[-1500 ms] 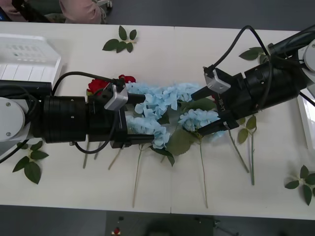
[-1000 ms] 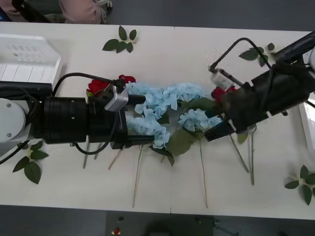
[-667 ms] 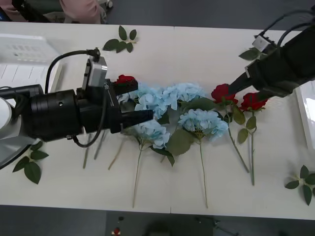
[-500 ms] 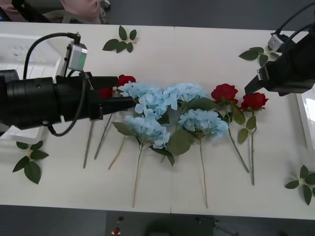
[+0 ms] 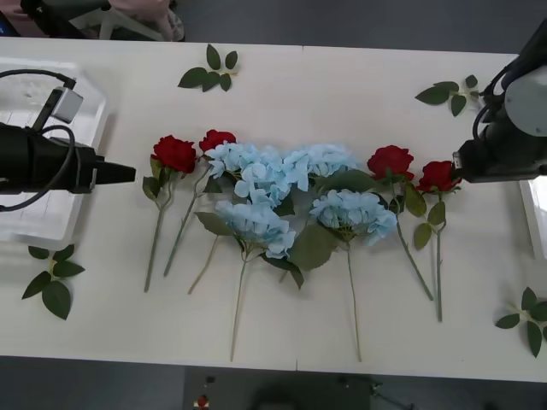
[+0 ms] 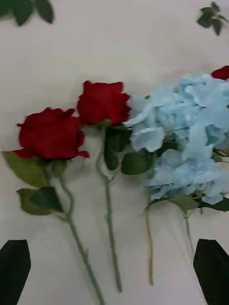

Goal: Put the red flowers into the right box and the blue flowers into the left box

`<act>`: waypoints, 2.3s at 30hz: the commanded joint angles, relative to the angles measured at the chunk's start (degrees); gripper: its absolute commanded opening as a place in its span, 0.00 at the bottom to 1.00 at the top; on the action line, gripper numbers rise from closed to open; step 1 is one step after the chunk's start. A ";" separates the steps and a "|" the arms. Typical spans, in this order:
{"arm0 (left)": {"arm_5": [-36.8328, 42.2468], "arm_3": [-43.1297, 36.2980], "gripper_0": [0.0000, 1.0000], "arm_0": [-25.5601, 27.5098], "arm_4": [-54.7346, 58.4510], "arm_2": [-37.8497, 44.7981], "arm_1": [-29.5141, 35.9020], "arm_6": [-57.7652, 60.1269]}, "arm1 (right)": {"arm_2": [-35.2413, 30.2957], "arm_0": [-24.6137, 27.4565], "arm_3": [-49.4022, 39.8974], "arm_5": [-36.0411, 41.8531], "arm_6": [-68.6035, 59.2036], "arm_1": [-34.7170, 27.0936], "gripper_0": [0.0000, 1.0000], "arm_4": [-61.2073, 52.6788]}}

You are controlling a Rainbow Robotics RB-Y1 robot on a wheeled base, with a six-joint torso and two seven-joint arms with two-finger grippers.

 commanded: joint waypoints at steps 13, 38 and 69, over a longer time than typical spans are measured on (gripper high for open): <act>5.85 13.36 1.00 -9.43 -29.89 0.49 -15.21 6.08 | 6.58 -0.37 9.58 -10.14 2.67 -0.18 1.00 0.62; 6.11 26.64 0.97 -16.20 -46.41 -5.40 -31.47 7.84 | 14.85 -0.37 16.96 -20.77 2.40 4.74 1.00 3.00; 4.18 27.87 0.00 -17.60 -49.84 -8.22 -28.92 9.16 | 3.33 -1.16 10.81 -22.09 0.64 -3.69 0.00 -7.37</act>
